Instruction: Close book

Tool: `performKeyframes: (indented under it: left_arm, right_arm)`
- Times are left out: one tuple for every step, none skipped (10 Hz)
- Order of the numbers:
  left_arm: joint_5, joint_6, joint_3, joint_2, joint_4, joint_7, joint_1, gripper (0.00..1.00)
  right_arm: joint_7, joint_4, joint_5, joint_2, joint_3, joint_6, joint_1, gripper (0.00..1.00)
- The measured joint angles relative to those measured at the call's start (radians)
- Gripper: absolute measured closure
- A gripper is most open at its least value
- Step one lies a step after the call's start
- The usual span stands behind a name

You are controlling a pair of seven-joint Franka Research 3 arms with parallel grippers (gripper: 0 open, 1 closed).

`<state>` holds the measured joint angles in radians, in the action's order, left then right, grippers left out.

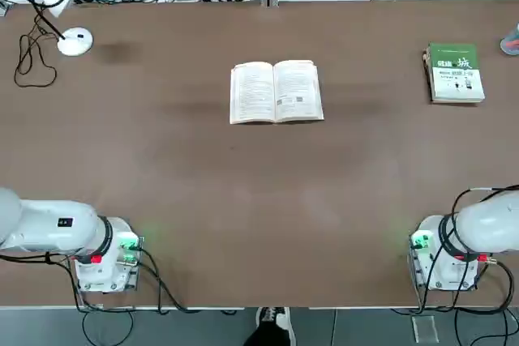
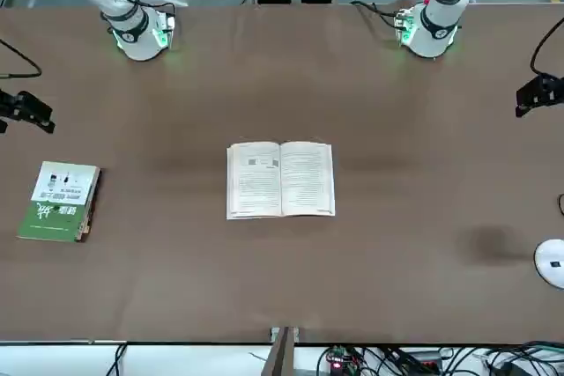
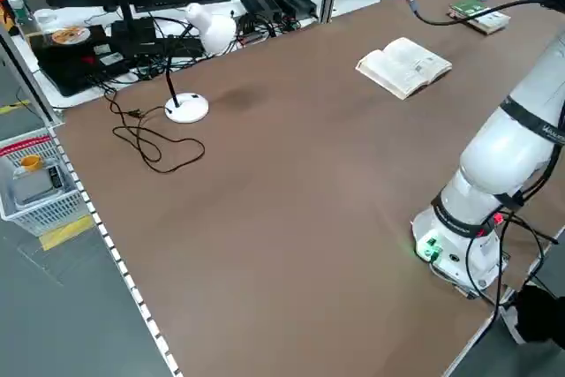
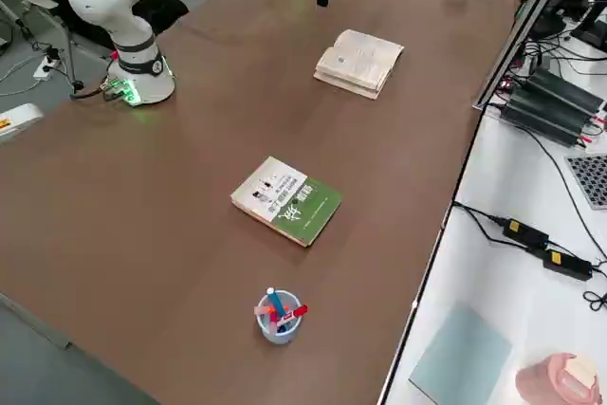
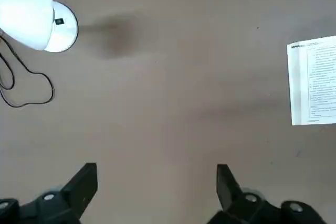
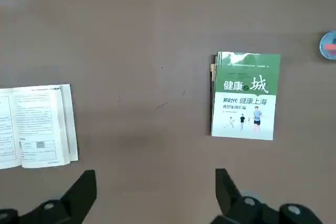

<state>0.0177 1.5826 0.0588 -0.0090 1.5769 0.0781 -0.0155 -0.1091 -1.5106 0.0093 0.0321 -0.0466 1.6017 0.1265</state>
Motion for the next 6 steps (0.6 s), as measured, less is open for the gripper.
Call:
performKeyframes:
  left_arm:
    - [0.0, 0.0, 0.001, 0.006, -0.009, 0.005, -0.001, 0.0]
    - [0.0, 0.0, 0.002, 0.017, -0.024, 0.018, -0.003, 0.0]
    - [0.0, 0.0, 0.005, 0.031, -0.041, 0.034, -0.008, 0.0]
    - [0.001, 0.0, 0.009, 0.049, -0.058, 0.056, -0.015, 0.0]
    - [0.001, 0.001, 0.015, 0.07, -0.073, 0.074, -0.028, 0.0]
    - [0.001, 0.003, 0.018, 0.095, -0.088, 0.089, -0.048, 0.0]
  right_arm:
    - [0.0, 0.0, 0.0, 0.0, 0.0, 0.004, 0.0, 0.0]
    - [0.0, -0.002, 0.0, 0.0, 0.0, 0.011, 0.0, 0.0]
    - [0.0, -0.004, 0.0, 0.0, 0.0, 0.019, 0.0, 0.0]
    - [0.0, -0.008, 0.0, 0.001, 0.0, 0.031, 0.0, 0.0]
    - [0.0, -0.016, 0.0, 0.002, 0.0, 0.048, 0.0, 0.0]
    - [0.0, -0.03, 0.0, 0.004, 0.0, 0.072, 0.0, 0.0]
